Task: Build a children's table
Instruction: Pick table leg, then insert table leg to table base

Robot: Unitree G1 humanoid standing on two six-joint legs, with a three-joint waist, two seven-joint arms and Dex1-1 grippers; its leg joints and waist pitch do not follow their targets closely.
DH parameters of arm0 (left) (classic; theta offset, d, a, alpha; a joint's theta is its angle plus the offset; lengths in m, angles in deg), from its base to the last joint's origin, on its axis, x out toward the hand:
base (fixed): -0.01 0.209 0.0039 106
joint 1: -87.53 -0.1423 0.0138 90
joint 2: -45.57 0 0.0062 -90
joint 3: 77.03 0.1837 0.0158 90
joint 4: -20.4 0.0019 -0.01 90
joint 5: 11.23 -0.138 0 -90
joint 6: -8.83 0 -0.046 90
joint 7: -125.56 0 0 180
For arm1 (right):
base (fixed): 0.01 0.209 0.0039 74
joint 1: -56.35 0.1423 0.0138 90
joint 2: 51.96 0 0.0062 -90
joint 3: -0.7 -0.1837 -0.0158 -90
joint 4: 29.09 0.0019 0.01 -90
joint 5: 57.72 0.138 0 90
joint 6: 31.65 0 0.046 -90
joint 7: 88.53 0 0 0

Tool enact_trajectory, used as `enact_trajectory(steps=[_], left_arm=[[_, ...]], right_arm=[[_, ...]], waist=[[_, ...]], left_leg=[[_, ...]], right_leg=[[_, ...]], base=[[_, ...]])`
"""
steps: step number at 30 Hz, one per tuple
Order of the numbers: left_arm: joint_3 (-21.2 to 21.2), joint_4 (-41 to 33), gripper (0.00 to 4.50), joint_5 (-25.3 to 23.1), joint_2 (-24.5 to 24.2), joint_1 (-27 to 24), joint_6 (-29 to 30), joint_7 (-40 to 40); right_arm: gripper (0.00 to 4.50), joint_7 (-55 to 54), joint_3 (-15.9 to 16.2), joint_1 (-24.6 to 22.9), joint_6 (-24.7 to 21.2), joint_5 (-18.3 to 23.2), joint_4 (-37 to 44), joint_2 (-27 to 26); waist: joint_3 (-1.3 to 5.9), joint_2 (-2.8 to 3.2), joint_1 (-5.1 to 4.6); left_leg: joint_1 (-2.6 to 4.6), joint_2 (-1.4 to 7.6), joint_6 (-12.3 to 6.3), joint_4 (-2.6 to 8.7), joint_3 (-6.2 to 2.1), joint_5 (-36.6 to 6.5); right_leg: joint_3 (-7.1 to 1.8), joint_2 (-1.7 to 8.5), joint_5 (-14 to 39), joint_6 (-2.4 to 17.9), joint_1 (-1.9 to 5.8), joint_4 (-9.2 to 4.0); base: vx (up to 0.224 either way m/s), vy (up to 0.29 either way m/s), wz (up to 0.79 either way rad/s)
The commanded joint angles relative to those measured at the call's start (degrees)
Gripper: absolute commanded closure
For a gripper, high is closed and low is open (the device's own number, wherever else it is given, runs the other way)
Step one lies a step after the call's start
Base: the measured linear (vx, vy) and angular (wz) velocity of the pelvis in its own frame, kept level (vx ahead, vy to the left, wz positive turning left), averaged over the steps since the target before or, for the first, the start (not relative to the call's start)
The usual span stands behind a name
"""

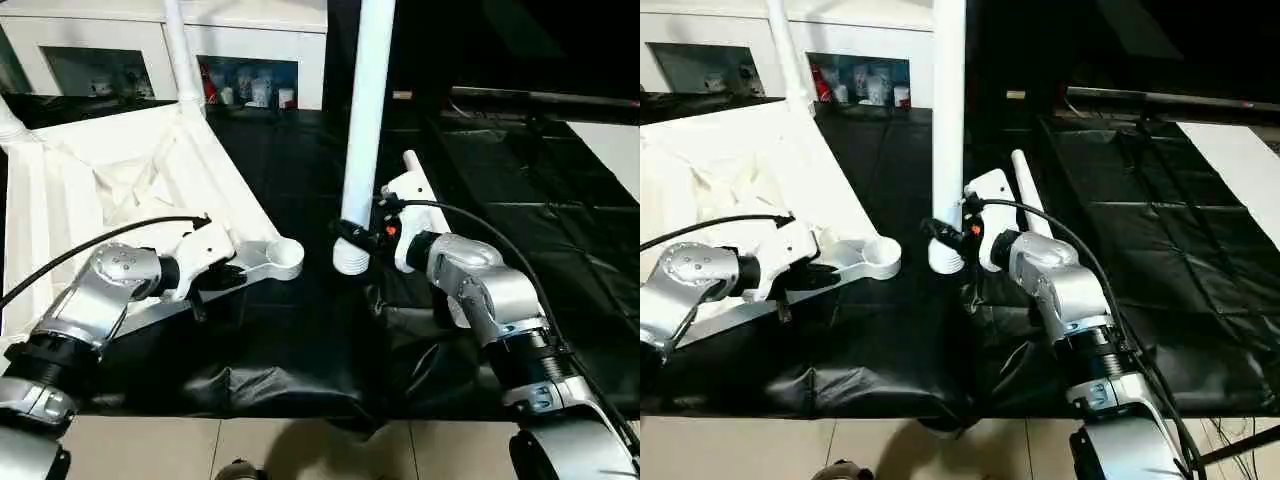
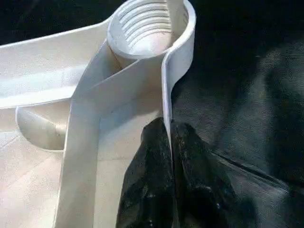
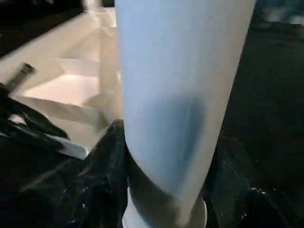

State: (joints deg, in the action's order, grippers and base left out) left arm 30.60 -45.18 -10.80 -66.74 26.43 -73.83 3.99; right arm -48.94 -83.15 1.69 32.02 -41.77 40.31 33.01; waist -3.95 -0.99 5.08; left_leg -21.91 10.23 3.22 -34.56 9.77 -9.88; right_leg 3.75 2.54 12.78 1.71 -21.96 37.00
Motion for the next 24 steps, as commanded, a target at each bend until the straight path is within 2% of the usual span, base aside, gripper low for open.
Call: enact_trajectory(steps=[1, 2, 4, 5, 6, 8, 9, 10, 11, 12, 13, 14, 15, 20, 24], left_arm=[[3.4, -3.2, 4.5, 0.5, 0.4, -2.5, 0.3, 4.2], [3.5, -5.4, 4.5, 1.5, 0.8, -3.4, 1.1, 5.1], [3.7, -7.5, 4.5, 2.1, 1.7, -4.3, 1.9, 5.1], [3.8, -7.6, 4.5, 1.7, 2.0, -4.4, 1.9, 4.4], [3.9, -7.3, 4.5, 1.1, 2.3, -4.4, 1.9, 3.7], [3.8, -6.1, 4.5, 0.0, 2.7, -4.3, 1.1, 2.3], [3.7, -5.1, 4.5, -1.3, 2.9, -4.1, -0.1, 0.6], [3.7, -4.9, 4.5, -1.4, 2.9, -4.1, -0.2, 0.4], [3.1, -3.3, 4.5, -2.7, 3.3, -3.6, -1.2, -2.4], [2.7, -2.8, 4.5, -3.4, 3.5, -3.5, -1.4, -3.6], [2.2, -2.4, 4.03, -3.4, 3.7, -3.5, -1.3, -4.2], [1.7, -2.8, 4.03, -2.6, 3.7, -3.6, 0.1, -3.4], [1.3, -3.5, 3.92, -1.9, 3.5, -3.9, 1.3, -2.8], [0.8, -5.1, 3.59, -2.7, 2.5, -5.1, 1.1, -3.1], [0.9, -4.9, 3.58, -2.7, 1.8, -5.6, 0.9, -2.3]], right_arm=[[2.64, 3.0, 0.1, 0.0, -0.9, 2.2, 3.5, 0.7], [2.64, 4.5, 0.3, -0.3, -1.6, 3.1, 4.9, 1.2], [2.65, 5.6, 0.5, -0.4, -2.4, 3.7, 5.8, 1.6], [2.65, 5.7, 0.5, -0.4, -2.5, 3.7, 5.9, 1.7], [2.65, 5.7, 0.6, -0.3, -2.6, 3.5, 5.8, 1.7], [2.65, 6.1, 0.8, -0.2, -2.8, 3.2, 5.6, 1.4], [2.65, 6.1, 0.8, -0.2, -2.8, 3.1, 5.6, 1.2], [2.65, 6.1, 0.9, -0.2, -2.8, 3.1, 5.6, 1.2], [2.65, 6.2, 1.2, -0.2, -2.9, 3.0, 5.6, 1.0], [2.65, 6.3, 1.3, -0.3, -3.0, 3.0, 5.7, 0.9], [2.65, 6.4, 1.5, -0.3, -3.1, 3.0, 5.7, 0.9], [2.65, 6.5, 1.6, -0.4, -3.1, 2.9, 5.8, 0.9], [2.65, 6.7, 1.8, -0.4, -3.2, 2.9, 6.0, 1.0], [2.65, 6.8, 2.0, -0.5, -3.8, 3.1, 6.4, 1.1], [2.65, 6.9, 1.9, -0.4, -3.7, 3.0, 6.2, 1.0]], waist=[[4.67, 0.87, 0.12], [4.65, 0.97, 0.19], [4.55, 0.64, 0.54], [4.48, 0.66, 0.75], [4.4, 0.34, 0.92], [4.22, 0.43, 1.09], [4.16, 0.14, 1.0], [4.11, 0.31, 1.04], [4.0, 0.03, 0.97], [3.93, 0.08, 0.99], [3.89, 0.09, 0.91], [3.84, -0.23, 0.86], [3.85, -0.11, 0.75], [3.9, -0.36, 0.35], [4.1, -0.25, 0.19]], left_leg=[[1.41, 3.57, 0.53, 3.83, -1.12, -6.8], [1.46, 3.55, 0.31, 3.8, -1.03, -6.5], [1.6, 3.62, -0.19, 3.86, -0.84, -6.3], [1.62, 3.57, -0.11, 3.89, -0.79, -6.7], [1.76, 3.53, 0.24, 3.96, -0.67, -8.1], [1.92, 3.53, 1.06, 4.11, -0.67, -10.0], [1.89, 3.51, 1.25, 4.17, -0.67, -10.7], [1.99, 3.58, 1.71, 4.33, -0.78, -11.8], [2.02, 3.56, 1.98, 4.42, -0.79, -12.9], [2.12, 3.56, 2.16, 4.47, -0.81, -13.6], [2.09, 3.59, 2.48, 4.55, -0.88, -14.6], [1.96, 3.56, 2.61, 4.64, -0.93, -14.9], [1.91, 3.57, 2.87, 4.78, -1.1, -15.2], [1.74, 3.49, 2.78, 4.82, -1.2, -15.0], [1.74, 3.33, 1.75, 4.48, -0.88, -12.3]], right_leg=[[-3.62, 6.2, -1.8, 12.8, 2.75, -3.5], [-3.61, 6.14, -2.0, 12.8, 2.57, -3.5], [-3.54, 6.02, -2.1, 12.7, 2.42, -3.51], [-3.54, 6.04, -0.8, 12.5, 2.38, -3.67], [-3.57, 6.18, 2.0, 12.2, 2.28, -4.04], [-3.56, 6.21, 5.7, 11.5, 2.03, -4.37], [-3.55, 6.21, 7.0, 11.1, 2.07, -4.49], [-3.55, 6.27, 9.3, 10.3, 1.96, -4.65], [-3.57, 6.29, 11.4, 9.7, 1.88, -4.88], [-3.59, 6.36, 12.6, 9.4, 1.76, -5.0], [-3.64, 6.51, 14.6, 8.8, 1.78, -5.17], [-3.6, 6.58, 16.2, 8.3, 1.8, -5.36], [-3.56, 6.57, 17.0, 8.0, 1.8, -5.25], [-3.62, 6.62, 16.9, 7.6, 1.85, -5.35], [-3.63, 6.38, 12.0, 9.1, 1.85, -4.99]], base=[[0.0, 0.0, 0.0], [0.0, 0.0, 0.0], [0.0, 0.0, 0.0], [0.0, 0.0, 0.0], [0.0, 0.0, 0.0], [0.0, 0.0, 0.0], [0.0, 0.0, 0.0], [0.0, 0.0, 0.0], [0.0, 0.0, 0.0], [0.0, 0.0, 0.0], [0.0, 0.0, 0.0], [0.0, 0.0, 0.0], [0.0, 0.0, 0.0], [0.0, 0.0, 0.0], [0.0, 0.0, 0.0]])
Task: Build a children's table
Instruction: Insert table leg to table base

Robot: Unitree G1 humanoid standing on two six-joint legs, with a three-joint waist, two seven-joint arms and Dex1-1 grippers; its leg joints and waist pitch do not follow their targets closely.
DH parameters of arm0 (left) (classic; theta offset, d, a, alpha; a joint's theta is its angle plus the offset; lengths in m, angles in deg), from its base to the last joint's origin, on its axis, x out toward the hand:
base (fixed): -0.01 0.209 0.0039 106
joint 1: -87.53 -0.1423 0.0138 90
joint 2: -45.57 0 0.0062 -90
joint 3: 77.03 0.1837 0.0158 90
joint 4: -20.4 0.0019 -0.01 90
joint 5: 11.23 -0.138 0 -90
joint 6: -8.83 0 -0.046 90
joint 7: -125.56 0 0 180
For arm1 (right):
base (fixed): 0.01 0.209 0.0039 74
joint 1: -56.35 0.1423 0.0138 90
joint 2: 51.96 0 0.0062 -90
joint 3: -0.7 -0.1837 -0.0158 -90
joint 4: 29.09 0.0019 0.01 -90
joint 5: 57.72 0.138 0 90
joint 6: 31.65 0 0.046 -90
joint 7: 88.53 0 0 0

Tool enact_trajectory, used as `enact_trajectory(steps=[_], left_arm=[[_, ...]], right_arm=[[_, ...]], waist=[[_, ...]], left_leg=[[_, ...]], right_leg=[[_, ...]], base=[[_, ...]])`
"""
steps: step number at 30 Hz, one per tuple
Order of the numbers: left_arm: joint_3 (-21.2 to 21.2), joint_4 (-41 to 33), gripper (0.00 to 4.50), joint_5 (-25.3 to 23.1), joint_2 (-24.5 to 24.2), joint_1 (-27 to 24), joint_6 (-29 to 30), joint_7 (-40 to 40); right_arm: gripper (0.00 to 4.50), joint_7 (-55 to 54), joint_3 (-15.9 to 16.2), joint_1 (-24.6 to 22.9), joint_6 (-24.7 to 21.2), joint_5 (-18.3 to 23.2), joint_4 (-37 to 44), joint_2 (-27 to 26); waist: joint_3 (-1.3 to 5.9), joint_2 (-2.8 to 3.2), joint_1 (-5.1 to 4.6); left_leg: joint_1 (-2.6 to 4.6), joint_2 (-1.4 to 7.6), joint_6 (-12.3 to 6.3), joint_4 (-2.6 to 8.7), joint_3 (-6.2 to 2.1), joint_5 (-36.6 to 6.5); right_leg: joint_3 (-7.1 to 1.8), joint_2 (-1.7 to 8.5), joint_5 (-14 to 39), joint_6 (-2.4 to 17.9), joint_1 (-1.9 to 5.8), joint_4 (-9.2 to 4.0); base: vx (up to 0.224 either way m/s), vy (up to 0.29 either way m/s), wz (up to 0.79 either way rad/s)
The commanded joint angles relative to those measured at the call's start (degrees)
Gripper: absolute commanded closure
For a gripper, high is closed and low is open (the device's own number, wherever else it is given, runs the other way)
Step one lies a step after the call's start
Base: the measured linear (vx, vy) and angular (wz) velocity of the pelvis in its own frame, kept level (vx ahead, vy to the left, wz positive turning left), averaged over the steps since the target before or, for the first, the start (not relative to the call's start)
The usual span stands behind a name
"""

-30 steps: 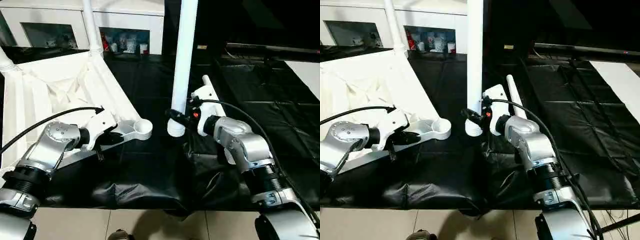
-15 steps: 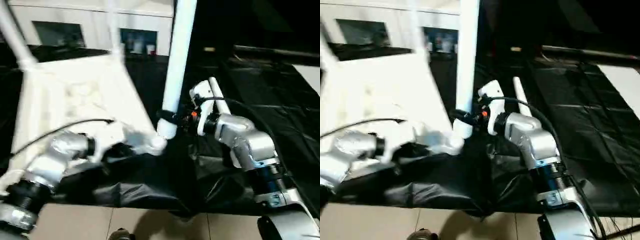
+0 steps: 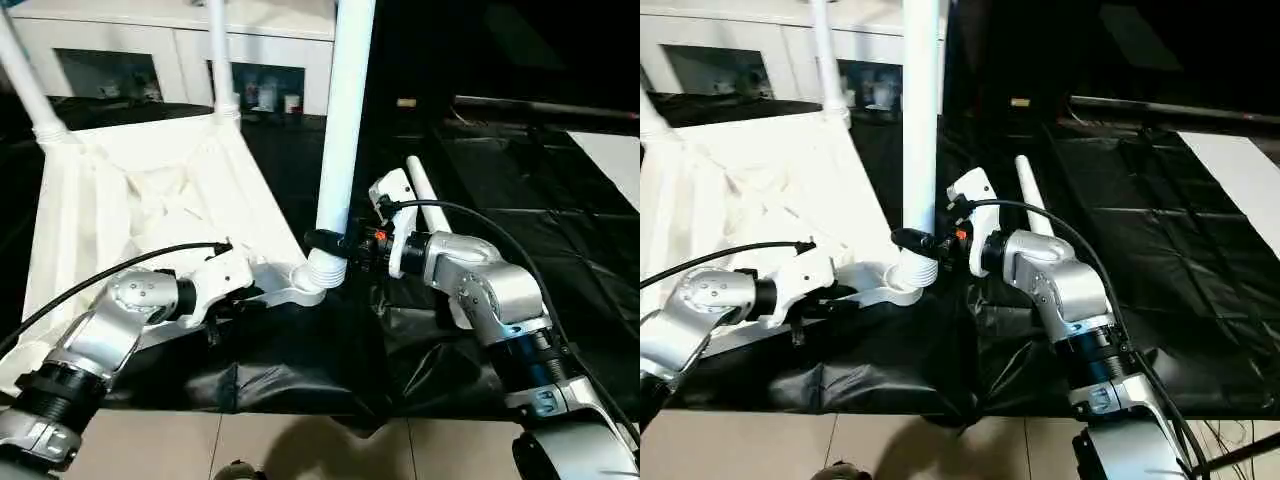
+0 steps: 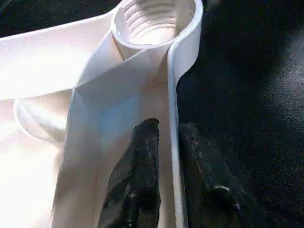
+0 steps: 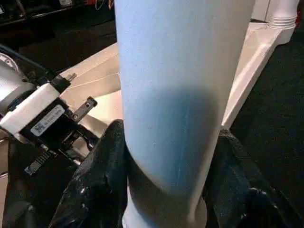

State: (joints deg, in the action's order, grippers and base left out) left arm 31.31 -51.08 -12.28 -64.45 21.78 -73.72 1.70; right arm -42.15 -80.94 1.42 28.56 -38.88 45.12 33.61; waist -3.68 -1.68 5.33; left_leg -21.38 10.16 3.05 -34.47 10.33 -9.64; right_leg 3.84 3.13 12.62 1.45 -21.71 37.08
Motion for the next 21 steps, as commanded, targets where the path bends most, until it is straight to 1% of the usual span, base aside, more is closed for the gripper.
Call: enact_trajectory(steps=[1, 2, 3, 4, 5, 6, 8, 9, 11, 12, 13, 14, 15, 16, 21], left_arm=[[0.2, 1.0, 3.58, -1.2, -0.5, -0.9, 0.9, -0.1], [0.1, 0.9, 3.76, -1.1, -0.5, -0.9, 1.0, -0.1], [-0.1, 0.8, 3.76, -0.9, -0.5, -0.8, 1.3, -0.1], [-0.3, 0.8, 3.93, -0.8, -0.4, -0.8, 1.4, 0.0], [-0.3, 0.8, 3.97, -0.7, -0.4, -0.9, 1.6, 0.1], [-0.3, 0.8, 3.97, -0.5, -0.4, -0.8, 2.0, 0.7], [-0.3, 0.8, 4.21, -0.5, -0.4, -0.9, 2.2, 0.9], [-0.3, 0.8, 4.31, -0.5, -0.3, -0.9, 2.2, 1.0], [-0.4, 0.8, 4.36, -0.4, -0.2, -1.0, 1.8, 0.9], [-0.5, 0.7, 4.46, -0.3, -0.2, -1.1, 1.4, 0.8], [-0.6, 0.6, 4.46, -0.1, 0.0, -1.2, 1.1, 0.8], [-0.7, 0.6, 4.46, 0.1, 0.1, -1.2, 0.9, 0.8], [-0.8, 0.4, 4.49, 0.2, 0.2, -1.3, 0.7, 0.8], [-0.8, 0.3, 4.49, 0.3, 0.3, -1.3, 0.5, 0.8], [-1.7, -0.3, 4.5, 1.4, 1.2, -1.8, -0.5, 1.2]], right_arm=[[2.65, 0.1, -0.3, -0.1, -0.2, 0.1, 1.3, 0.4], [2.65, 0.1, -0.3, -0.1, -0.2, 0.1, 1.2, 0.4], [2.65, 0.1, -0.2, 0.0, 0.1, -0.1, 0.8, 0.4], [2.65, 0.1, -0.1, 0.0, 0.3, -0.4, 0.4, 0.5], [2.65, 0.0, 0.0, 0.0, 0.6, -0.7, 0.1, 0.5], [2.65, -0.2, 0.2, 0.3, 1.1, -1.1, -1.0, 0.2], [2.65, -0.2, 0.3, 0.4, 1.3, -1.2, -1.3, 0.1], [2.65, -0.2, 0.3, 0.5, 1.4, -1.3, -1.6, 0.0], [2.65, -0.2, 0.6, 0.7, 1.5, -1.5, -2.2, -0.3], [2.65, 0.0, 0.8, 0.8, 1.4, -1.5, -2.4, -0.5], [2.65, 0.1, 1.1, 0.8, 1.5, -1.6, -2.7, -0.7], [2.65, 0.2, 1.2, 0.9, 1.5, -1.7, -2.8, -0.9], [2.65, 0.2, 1.3, 1.0, 1.7, -1.8, -3.2, -1.1], [2.65, 0.2, 1.4, 1.0, 1.8, -2.0, -3.5, -1.3], [2.65, -0.2, 1.5, 2.7, 3.9, -2.9, -8.1, -3.2]], waist=[[3.84, 0.46, -0.04], [3.84, 0.45, -0.05], [3.8, 0.47, -0.05], [3.78, 0.42, -0.06], [3.75, 0.57, -0.08], [3.72, 0.53, -0.17], [3.69, 0.52, -0.24], [3.72, 0.56, -0.3], [3.74, 0.32, -0.32], [3.77, 0.42, -0.31], [3.79, 0.31, -0.33], [3.8, 0.35, -0.3], [3.82, 0.2, -0.32], [3.79, 0.32, -0.29], [3.74, 0.22, -0.4]], left_leg=[[1.24, 3.42, 1.86, 4.37, -1.44, -12.4], [1.23, 3.4, 1.81, 4.36, -1.42, -12.3], [1.19, 3.41, 1.81, 4.39, -1.43, -12.5], [1.19, 3.38, 1.81, 4.38, -1.41, -12.6], [1.26, 3.44, 1.95, 4.44, -1.49, -12.9], [1.27, 3.42, 2.17, 4.48, -1.49, -13.5], [1.22, 3.4, 2.29, 4.48, -1.51, -13.8], [1.25, 3.44, 2.31, 4.5, -1.55, -13.9], [1.27, 3.44, 2.11, 4.45, -1.49, -13.6], [1.22, 3.4, 1.9, 4.4, -1.45, -13.0], [1.18, 3.4, 1.81, 4.39, -1.45, -12.8], [1.11, 3.4, 1.74, 4.39, -1.46, -12.5], [1.13, 3.4, 1.56, 4.37, -1.39, -12.2], [1.13, 3.41, 1.49, 4.4, -1.42, -12.1], [1.17, 3.46, 1.64, 4.41, -1.37, -12.5]], right_leg=[[-3.71, 5.78, 11.9, 9.4, 1.59, -5.06], [-3.69, 5.74, 11.7, 9.5, 1.58, -5.03], [-3.68, 5.78, 12.2, 9.5, 1.63, -5.11], [-3.68, 5.75, 12.5, 9.5, 1.61, -5.14], [-3.65, 5.78, 13.1, 9.4, 1.54, -5.15], [-3.65, 5.76, 13.9, 9.3, 1.52, -5.23], [-3.67, 5.81, 14.3, 9.3, 1.55, -5.29], [-3.67, 5.83, 14.3, 9.3, 1.57, -5.28], [-3.68, 5.85, 14.0, 9.4, 1.57, -5.27], [-3.7, 5.81, 13.2, 9.6, 1.56, -5.2], [-3.7, 5.8, 12.9, 9.7, 1.61, -5.17], [-3.69, 5.82, 12.6, 9.8, 1.68, -5.12], [-3.68, 5.78, 12.2, 9.8, 1.65, -5.1], [-3.66, 5.79, 12.3, 9.8, 1.6, -5.07], [-3.69, 5.87, 13.3, 9.9, 1.52, -5.17]], base=[[0.0, 0.0, 0.0], [0.0, 0.0, 0.0], [0.0, 0.0, 0.0], [0.0, 0.0, 0.0], [0.0, 0.0, 0.0], [0.0, 0.0, 0.0], [0.0, 0.0, 0.0], [0.0, 0.0, 0.0], [0.0, 0.0, 0.0], [0.0, 0.0, 0.0], [0.0, 0.0, 0.0], [0.0, 0.0, 0.0], [0.0, 0.0, 0.0], [0.0, 0.0, 0.0], [0.0, 0.0, 0.0]])
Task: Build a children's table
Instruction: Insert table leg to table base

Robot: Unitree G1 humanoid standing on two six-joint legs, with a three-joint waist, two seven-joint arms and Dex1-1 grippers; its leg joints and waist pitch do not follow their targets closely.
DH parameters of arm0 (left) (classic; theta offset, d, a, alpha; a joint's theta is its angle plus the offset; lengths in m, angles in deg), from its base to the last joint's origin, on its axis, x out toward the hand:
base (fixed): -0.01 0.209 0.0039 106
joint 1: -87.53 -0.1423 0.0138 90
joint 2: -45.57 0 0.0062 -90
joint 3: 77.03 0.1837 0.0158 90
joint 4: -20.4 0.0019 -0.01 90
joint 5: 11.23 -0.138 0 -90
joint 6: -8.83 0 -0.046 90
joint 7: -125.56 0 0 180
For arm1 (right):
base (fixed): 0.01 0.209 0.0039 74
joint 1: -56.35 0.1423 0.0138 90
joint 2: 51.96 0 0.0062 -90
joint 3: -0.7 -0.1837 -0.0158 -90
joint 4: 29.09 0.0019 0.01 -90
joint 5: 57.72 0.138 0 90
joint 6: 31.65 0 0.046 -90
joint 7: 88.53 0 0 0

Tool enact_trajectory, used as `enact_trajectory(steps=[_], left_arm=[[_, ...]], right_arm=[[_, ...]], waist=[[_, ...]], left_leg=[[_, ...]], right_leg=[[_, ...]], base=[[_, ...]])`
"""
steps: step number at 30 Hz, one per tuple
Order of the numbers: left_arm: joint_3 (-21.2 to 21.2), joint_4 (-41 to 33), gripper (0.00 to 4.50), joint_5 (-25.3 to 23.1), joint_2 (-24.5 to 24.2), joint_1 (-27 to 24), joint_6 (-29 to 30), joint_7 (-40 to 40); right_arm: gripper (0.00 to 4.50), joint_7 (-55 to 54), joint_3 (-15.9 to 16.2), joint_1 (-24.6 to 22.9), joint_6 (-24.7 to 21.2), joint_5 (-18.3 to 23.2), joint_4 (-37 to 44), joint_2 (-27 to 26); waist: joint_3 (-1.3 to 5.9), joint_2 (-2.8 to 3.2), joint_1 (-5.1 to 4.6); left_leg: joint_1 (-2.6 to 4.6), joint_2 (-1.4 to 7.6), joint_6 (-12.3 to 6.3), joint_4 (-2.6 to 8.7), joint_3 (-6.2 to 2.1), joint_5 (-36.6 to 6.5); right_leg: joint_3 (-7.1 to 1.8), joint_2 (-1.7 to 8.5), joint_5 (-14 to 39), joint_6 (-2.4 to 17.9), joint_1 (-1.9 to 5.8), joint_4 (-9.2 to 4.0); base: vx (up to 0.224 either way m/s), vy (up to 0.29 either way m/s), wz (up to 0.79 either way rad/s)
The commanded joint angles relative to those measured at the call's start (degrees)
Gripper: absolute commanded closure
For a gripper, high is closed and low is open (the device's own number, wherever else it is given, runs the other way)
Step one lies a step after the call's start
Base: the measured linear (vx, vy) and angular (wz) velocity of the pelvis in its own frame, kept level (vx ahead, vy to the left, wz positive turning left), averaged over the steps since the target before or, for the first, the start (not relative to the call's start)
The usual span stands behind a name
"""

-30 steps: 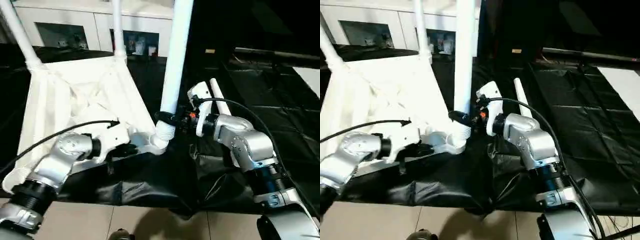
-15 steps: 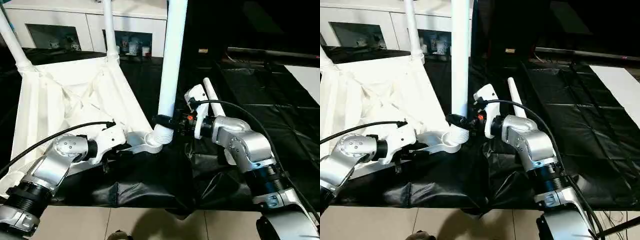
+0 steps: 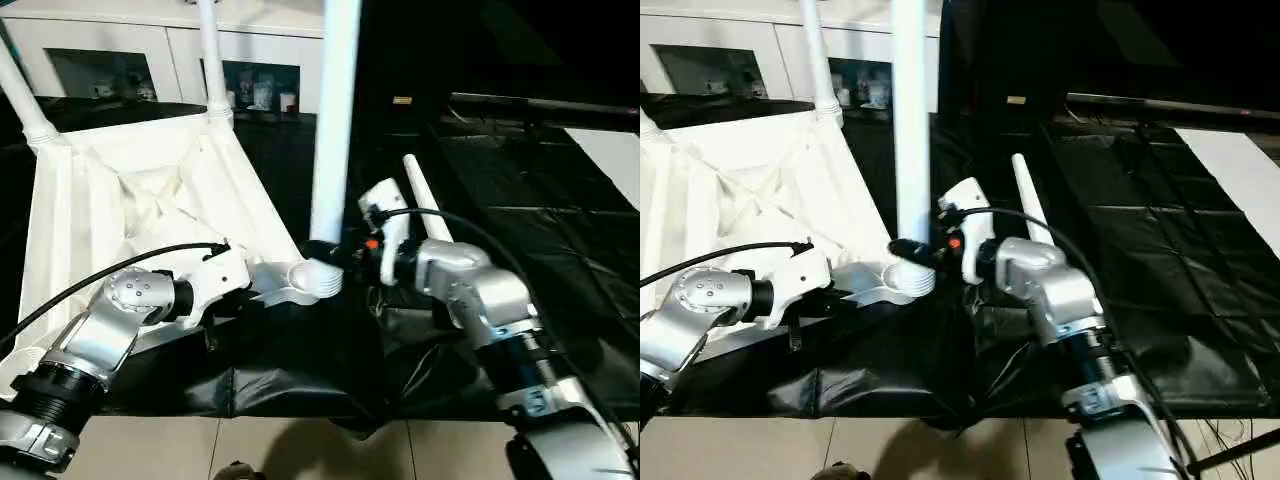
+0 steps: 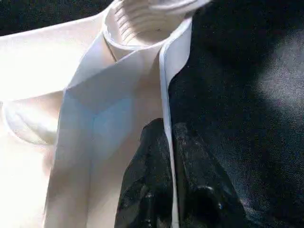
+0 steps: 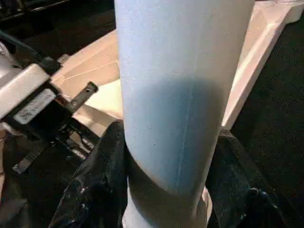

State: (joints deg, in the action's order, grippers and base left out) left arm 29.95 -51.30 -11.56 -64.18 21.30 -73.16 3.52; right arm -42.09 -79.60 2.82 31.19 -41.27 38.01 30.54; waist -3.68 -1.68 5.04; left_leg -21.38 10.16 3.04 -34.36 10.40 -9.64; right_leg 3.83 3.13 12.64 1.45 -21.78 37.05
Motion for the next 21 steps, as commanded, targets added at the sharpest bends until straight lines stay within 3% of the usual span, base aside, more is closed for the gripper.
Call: enact_trajectory(steps=[1, 10, 21], left_arm=[[-0.5, -0.1, 4.5, 0.8, 1.1, -1.4, -1.1, -0.7], [-1.6, -0.9, 4.5, 1.8, 1.4, -3.1, -2.3, -0.7], [-2.6, -3.3, 4.5, 2.7, 1.5, -5.0, -1.6, 0.5]], right_arm=[[2.65, -0.4, 0.2, 1.6, 1.7, -0.7, -1.7, -0.4], [2.65, -0.7, 1.4, 2.8, 5.4, -3.1, -6.4, -1.6], [2.65, 0.8, 1.2, 4.1, 8.5, -3.9, -11.9, -2.9]], waist=[[3.75, 0.28, -0.11], [3.66, -0.15, -0.15], [3.9, -0.13, -0.28]], left_leg=[[1.18, 3.49, 1.69, 4.3, -1.46, -12.5], [1.09, 3.53, 1.12, 4.37, -1.35, -11.8], [1.05, 3.52, -0.13, 4.19, -1.12, -8.7]], right_leg=[[-3.69, 5.9, 13.1, 10.0, 1.57, -5.07], [-3.72, 5.94, 13.1, 9.8, 1.62, -5.08], [-3.67, 5.74, 7.6, 10.9, 1.75, -4.38]], base=[[0.0, 0.0, 0.0], [0.0, 0.0, 0.0], [0.0, 0.0, 0.0]])
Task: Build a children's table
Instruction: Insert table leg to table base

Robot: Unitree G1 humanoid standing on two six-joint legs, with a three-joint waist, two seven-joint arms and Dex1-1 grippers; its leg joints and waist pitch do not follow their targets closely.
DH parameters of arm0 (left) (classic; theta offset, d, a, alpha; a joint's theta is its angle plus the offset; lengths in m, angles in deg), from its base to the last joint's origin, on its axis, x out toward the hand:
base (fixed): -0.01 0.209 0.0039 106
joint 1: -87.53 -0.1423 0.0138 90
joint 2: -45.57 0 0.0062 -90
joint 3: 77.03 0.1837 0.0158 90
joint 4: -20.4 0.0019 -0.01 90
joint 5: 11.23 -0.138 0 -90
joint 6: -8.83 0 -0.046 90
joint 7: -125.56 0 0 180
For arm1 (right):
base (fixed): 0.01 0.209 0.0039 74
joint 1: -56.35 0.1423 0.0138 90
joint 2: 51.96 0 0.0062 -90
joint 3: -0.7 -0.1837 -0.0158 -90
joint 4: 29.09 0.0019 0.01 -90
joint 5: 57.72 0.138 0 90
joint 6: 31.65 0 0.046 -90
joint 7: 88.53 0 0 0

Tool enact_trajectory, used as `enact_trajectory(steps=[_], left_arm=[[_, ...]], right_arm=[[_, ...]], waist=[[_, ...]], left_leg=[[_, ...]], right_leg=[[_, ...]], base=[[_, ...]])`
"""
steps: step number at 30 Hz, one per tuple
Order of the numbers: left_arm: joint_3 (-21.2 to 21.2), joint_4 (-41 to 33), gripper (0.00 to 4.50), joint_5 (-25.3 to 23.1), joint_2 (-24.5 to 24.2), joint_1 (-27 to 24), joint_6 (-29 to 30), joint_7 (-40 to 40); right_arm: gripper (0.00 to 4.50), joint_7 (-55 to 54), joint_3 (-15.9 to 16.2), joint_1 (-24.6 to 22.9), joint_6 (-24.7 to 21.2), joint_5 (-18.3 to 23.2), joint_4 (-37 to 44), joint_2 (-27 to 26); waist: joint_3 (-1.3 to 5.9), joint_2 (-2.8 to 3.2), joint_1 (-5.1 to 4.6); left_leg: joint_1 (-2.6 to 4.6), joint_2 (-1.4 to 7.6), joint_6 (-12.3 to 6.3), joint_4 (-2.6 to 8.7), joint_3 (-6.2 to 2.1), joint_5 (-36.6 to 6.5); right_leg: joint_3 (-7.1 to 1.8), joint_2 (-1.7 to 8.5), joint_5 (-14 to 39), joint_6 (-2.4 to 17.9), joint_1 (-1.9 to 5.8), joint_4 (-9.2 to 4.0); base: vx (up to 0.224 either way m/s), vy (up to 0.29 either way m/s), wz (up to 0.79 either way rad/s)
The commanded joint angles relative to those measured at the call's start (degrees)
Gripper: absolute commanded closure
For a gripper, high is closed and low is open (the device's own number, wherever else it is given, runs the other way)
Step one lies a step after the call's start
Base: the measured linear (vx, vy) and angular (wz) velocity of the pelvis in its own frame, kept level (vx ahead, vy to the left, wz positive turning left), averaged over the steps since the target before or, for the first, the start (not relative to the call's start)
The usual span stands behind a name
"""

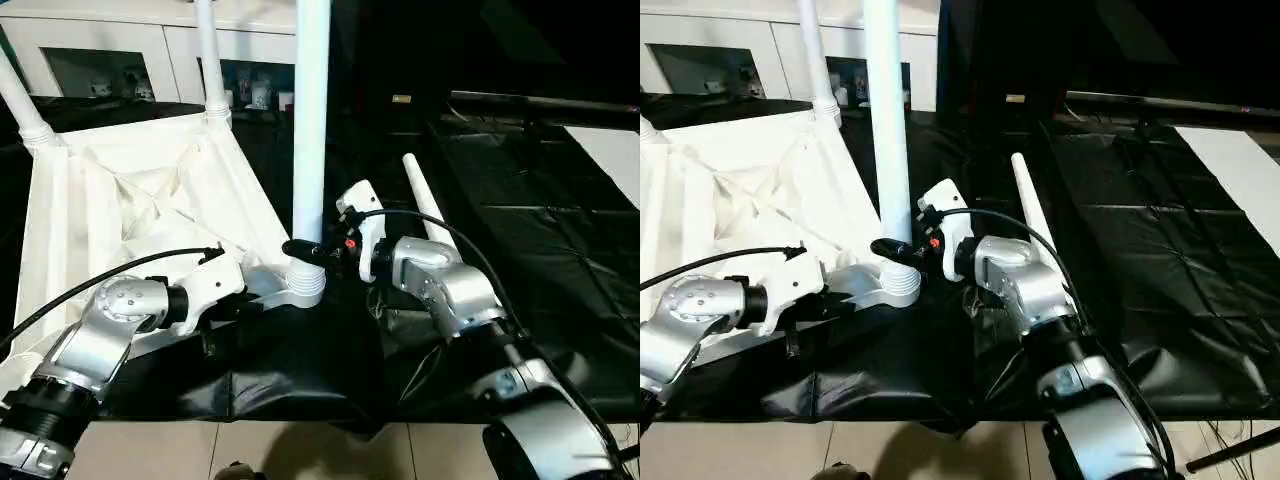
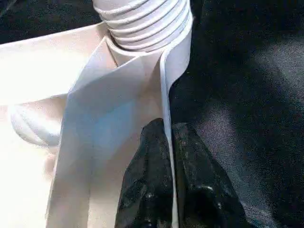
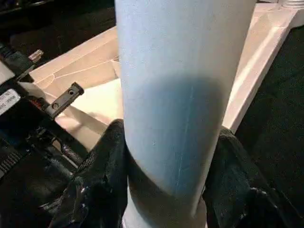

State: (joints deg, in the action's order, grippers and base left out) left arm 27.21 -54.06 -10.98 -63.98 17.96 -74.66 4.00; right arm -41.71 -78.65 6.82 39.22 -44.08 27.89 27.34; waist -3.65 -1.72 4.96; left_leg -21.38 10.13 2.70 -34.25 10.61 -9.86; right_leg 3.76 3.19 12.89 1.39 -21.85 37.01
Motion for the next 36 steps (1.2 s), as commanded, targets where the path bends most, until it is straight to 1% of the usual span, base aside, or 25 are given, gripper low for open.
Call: enact_trajectory(steps=[1, 5, 10, 11, 14, 15, 17, 19, 20, 22, 24, 25, 26, 27, 28, 29, 30, 33, 34, 36], left_arm=[[0.1, -0.5, 4.5, 2.1, 1.3, -1.7, -0.1, 0.0], [0.6, -0.9, 4.5, 0.9, 0.8, -1.9, 0.0, 0.6], [1.1, -0.4, 4.5, -0.2, -0.1, -1.8, -0.1, 1.0], [1.1, -0.3, 4.5, -0.3, -0.2, -1.9, -0.1, 1.0], [0.8, -0.6, 4.5, -0.2, -0.2, -2.0, 0.1, 1.2], [0.6, -0.7, 4.5, -0.2, -0.2, -2.0, 0.3, 1.1], [0.5, -0.7, 4.5, -0.4, -0.1, -1.9, 0.3, 0.8], [0.5, -0.6, 4.5, -0.5, 0.0, -1.9, 0.5, 0.5], [0.2, -0.2, 4.5, -0.6, 0.3, -1.5, 0.7, -0.1], [0.0, 0.2, 4.5, -0.8, 0.7, -1.1, 0.9, -0.8], [-0.1, 0.7, 4.5, -1.0, 0.9, -0.7, 0.8, -1.3], [-0.2, 1.0, 4.5, -1.1, 1.0, -0.5, 0.6, -1.6], [-0.3, 1.3, 4.5, -1.2, 1.2, -0.2, 0.5, -1.9], [-0.4, 1.8, 4.5, -1.5, 1.5, 0.2, 0.3, -2.4], [-0.4, 2.0, 4.5, -1.6, 1.6, 0.4, 0.2, -2.6], [-0.4, 2.1, 4.5, -1.6, 1.6, 0.4, 0.2, -2.6], [-0.5, 2.5, 4.5, -1.7, 1.7, 0.8, 0.0, -2.7], [-0.5, 2.8, 4.5, -1.8, 1.8, 1.2, -0.1, -2.7], [-0.5, 2.8, 4.5, -1.8, 1.8, 1.2, 0.0, -2.7], [-0.5, 2.8, 4.5, -1.9, 1.9, 1.3, 0.0, -2.5]], right_arm=[[2.65, 0.4, 0.2, 0.1, 0.5, -1.1, -1.8, 0.3], [2.65, 2.6, 0.5, 0.3, 1.2, -1.2, -2.9, 0.4], [2.65, 5.4, 1.3, 0.0, 0.6, -0.8, -2.8, 0.8], [2.65, 5.7, 1.3, 0.0, 0.8, -0.7, -3.3, 0.7], [2.65, 3.8, -0.8, 0.5, 2.0, -0.1, -6.5, 0.0], [2.65, 2.3, -2.2, 0.6, 2.7, 0.3, -8.2, -0.4], [2.65, 1.6, -3.1, 0.4, 3.1, 0.4, -9.1, -0.6], [2.65, 1.4, -3.3, 0.0, 3.4, 0.3, -9.3, -0.5], [2.65, 0.9, -3.8, -1.0, 3.7, 0.4, -9.3, -0.4], [2.65, 0.1, -4.6, -2.2, 4.3, 0.5, -9.3, -0.4], [2.65, -0.6, -5.6, -3.4, 5.0, 0.9, -9.1, -0.5], [2.65, -0.9, -6.2, -4.1, 5.6, 1.1, -9.0, -0.5], [2.65, -1.4, -6.6, -4.9, 6.2, 1.3, -8.6, -0.5], [2.65, -2.1, -7.2, -6.5, 7.2, 1.4, -7.6, -0.5], [2.65, -2.6, -7.1, -7.4, 8.0, 1.0, -6.9, -0.4], [2.65, -2.8, -7.1, -7.6, 8.2, 0.9, -6.7, -0.3], [2.65, -3.0, -6.4, -9.3, 8.8, 0.3, -5.0, -0.1], [2.65, -2.4, -4.7, -11.4, 8.9, -0.6, -1.6, 0.4], [2.65, -2.3, -4.5, -11.6, 8.9, -0.8, -1.2, 0.4], [2.66, -1.6, -3.2, -12.4, 8.4, -1.3, 0.8, 0.5]], waist=[[3.77, -0.12, -0.2], [3.8, -0.14, -0.17], [3.79, -0.06, -0.14], [3.78, -0.15, -0.14], [3.77, -0.06, -0.21], [3.75, -0.05, -0.22], [3.8, 0.01, -0.29], [3.86, -0.06, -0.31], [3.85, -0.02, -0.29], [3.85, 0.23, -0.2], [3.83, 0.18, -0.22], [3.81, 0.49, -0.15], [3.81, 0.43, -0.18], [3.85, 0.25, -0.18], [3.77, 0.25, -0.1], [3.72, 0.74, 0.03], [3.71, 0.56, -0.06], [3.73, 0.46, -0.01], [3.73, 0.52, -0.1], [3.74, 0.49, -0.08]], left_leg=[[1.0, 3.51, 0.21, 4.1, -1.31, -8.9], [1.04, 3.55, 0.09, 4.08, -1.29, -9.0], [1.12, 3.58, -0.03, 4.11, -1.29, -9.2], [1.14, 3.58, 0.04, 4.12, -1.27, -9.5], [1.24, 3.62, 0.52, 4.21, -1.35, -10.4], [1.32, 3.66, 0.96, 4.27, -1.36, -11.2], [1.4, 3.7, 1.4, 4.36, -1.43, -12.0], [1.42, 3.69, 1.56, 4.38, -1.43, -12.2], [1.4, 3.67, 1.57, 4.37, -1.42, -12.3], [1.48, 3.67, 1.78, 4.4, -1.44, -12.9], [1.51, 3.69, 1.91, 4.45, -1.47, -13.4], [1.52, 3.68, 2.05, 4.47, -1.51, -13.9], [1.56, 3.73, 2.16, 4.51, -1.53, -14.2], [1.61, 3.67, 2.16, 4.54, -1.54, -14.6], [1.6, 3.69, 2.11, 4.58, -1.51, -14.6], [1.76, 3.71, 2.28, 4.56, -1.55, -15.2], [1.74, 3.71, 2.45, 4.67, -1.6, -15.9], [1.73, 3.68, 2.54, 4.76, -1.72, -17.0], [1.73, 3.71, 2.53, 4.8, -1.79, -17.2], [1.75, 3.71, 2.46, 4.78, -1.74, -17.1]], right_leg=[[-3.61, 5.74, 7.9, 11.0, 1.86, -4.48], [-3.66, 5.77, 8.5, 10.8, 1.89, -4.51], [-3.64, 5.68, 8.4, 10.9, 1.83, -4.48], [-3.67, 5.7, 8.5, 10.9, 1.81, -4.56], [-3.66, 5.79, 9.7, 11.1, 1.7, -4.65], [-3.7, 5.78, 10.2, 11.1, 1.65, -4.75], [-3.69, 5.78, 10.4, 11.1, 1.64, -4.75], [-3.68, 5.69, 9.7, 11.2, 1.69, -4.66], [-3.71, 5.73, 9.7, 11.2, 1.7, -4.69], [-3.76, 5.79, 10.1, 11.0, 1.69, -4.79], [-3.77, 5.79, 10.6, 10.9, 1.71, -4.89], [-3.79, 5.83, 11.1, 10.8, 1.66, -4.96], [-3.78, 5.8, 11.3, 10.7, 1.61, -4.99], [-3.74, 5.76, 11.6, 10.8, 1.63, -4.99], [-3.78, 5.76, 11.9, 10.6, 1.6, -5.12], [-3.82, 5.81, 12.4, 10.5, 1.39, -5.15], [-3.79, 5.74, 12.9, 10.2, 1.49, -5.23], [-3.8, 5.88, 15.1, 9.5, 1.54, -5.5], [-3.78, 5.81, 15.7, 9.5, 1.49, -5.52], [-3.83, 5.82, 15.5, 9.6, 1.4, -5.54]], base=[[0.0, 0.0, 0.0], [0.0, 0.0, 0.0], [0.0, 0.0, 0.0], [0.0, 0.0, 0.0], [0.0, 0.0, 0.0], [0.0, 0.0, 0.0], [0.0, 0.0, 0.0], [0.0, 0.0, 0.0], [0.0, 0.0, 0.0], [0.0, 0.0, 0.0], [0.0, 0.0, 0.0], [0.0, 0.0, 0.0], [0.0, 0.0, 0.0], [0.0, 0.0, 0.0], [0.0, 0.0, 0.0], [0.0, 0.0, 0.0], [0.0, 0.0, 0.0], [0.0, 0.0, 0.0], [0.0, 0.0, 0.0], [0.0, 0.0, 0.0]])
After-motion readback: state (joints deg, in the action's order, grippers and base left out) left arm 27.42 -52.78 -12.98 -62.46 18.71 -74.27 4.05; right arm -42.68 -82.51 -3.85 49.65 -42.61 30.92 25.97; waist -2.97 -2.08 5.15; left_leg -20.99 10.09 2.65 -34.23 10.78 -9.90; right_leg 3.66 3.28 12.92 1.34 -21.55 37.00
